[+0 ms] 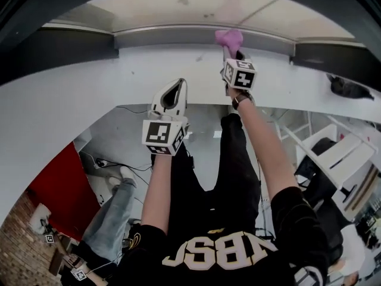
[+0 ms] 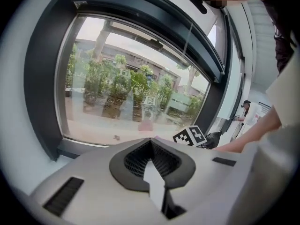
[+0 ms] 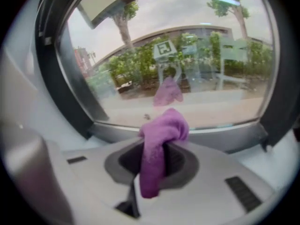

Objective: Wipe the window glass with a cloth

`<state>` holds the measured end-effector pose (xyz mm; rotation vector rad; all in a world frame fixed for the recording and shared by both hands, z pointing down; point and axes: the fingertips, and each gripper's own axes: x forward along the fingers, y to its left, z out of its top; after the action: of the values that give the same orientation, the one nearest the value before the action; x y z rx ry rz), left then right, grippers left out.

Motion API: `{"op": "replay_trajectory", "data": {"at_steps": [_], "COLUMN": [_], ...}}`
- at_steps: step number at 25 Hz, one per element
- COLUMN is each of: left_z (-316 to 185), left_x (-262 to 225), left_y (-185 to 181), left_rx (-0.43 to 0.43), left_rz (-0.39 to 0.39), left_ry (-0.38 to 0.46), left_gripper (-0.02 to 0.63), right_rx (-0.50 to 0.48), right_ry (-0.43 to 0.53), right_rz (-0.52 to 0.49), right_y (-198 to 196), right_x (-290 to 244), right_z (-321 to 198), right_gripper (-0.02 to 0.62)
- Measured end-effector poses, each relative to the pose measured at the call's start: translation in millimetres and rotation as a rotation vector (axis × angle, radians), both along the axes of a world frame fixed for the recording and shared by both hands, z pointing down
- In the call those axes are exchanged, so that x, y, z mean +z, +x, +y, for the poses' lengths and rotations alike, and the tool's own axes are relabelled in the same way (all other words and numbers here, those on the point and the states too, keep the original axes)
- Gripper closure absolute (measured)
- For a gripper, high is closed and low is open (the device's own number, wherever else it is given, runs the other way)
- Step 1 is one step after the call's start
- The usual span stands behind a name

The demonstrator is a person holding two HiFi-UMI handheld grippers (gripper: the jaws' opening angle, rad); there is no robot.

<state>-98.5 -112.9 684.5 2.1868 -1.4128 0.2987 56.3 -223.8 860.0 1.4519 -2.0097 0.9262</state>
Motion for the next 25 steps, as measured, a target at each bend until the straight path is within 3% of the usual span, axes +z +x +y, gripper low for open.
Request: {"op": "replay_trajectory", "data": {"at_steps": [3, 7, 10, 13, 16, 18, 21, 25], "left_z": [3, 1, 8, 17, 24, 29, 33, 10], "left_x": [-2, -12, -19, -20, -11, -2, 9, 8], "left_y": [-75, -166, -222, -247, -253, -249, -222, -150], "left_rx": [-0.025, -0.123, -0.192, -0.214, -0.19, -0.19, -0.169, -0.053], "left_rz": [-0.121, -0.143, -0.178, -0.189, -0.199, -0.181, -0.135, -0.101], "left_ry": [0.014, 0.026, 0.038, 0.043, 0.025, 0.0, -0.029, -0.004], "left_gripper": [0.586, 0.586, 0.586, 0.586, 0.586, 0.586, 0.586, 0.586], "right_rx": [-0.229, -0.541, -0.598, -0.575, -0.486, -0.429, -0.314, -0.118], "right_ry": [0.013, 0.082, 0.096, 0.045, -0.025, -0.032, -0.066, -0.107], "right_rz": [-0.083, -0.123, -0.179, -0.197, -0.169, -0.165, -0.165, -0.133], "right_y": [-145, -310, -400, -445, -441, -413, -333, -185], "right_x": [-4, -14, -15, 3, 24, 24, 32, 45], "right_z": [17, 34, 26, 2, -34, -52, -51, -50], "right_gripper": [0.529, 0.529, 0.529, 0.529, 0.529, 0.529, 0.529, 0.529]}}
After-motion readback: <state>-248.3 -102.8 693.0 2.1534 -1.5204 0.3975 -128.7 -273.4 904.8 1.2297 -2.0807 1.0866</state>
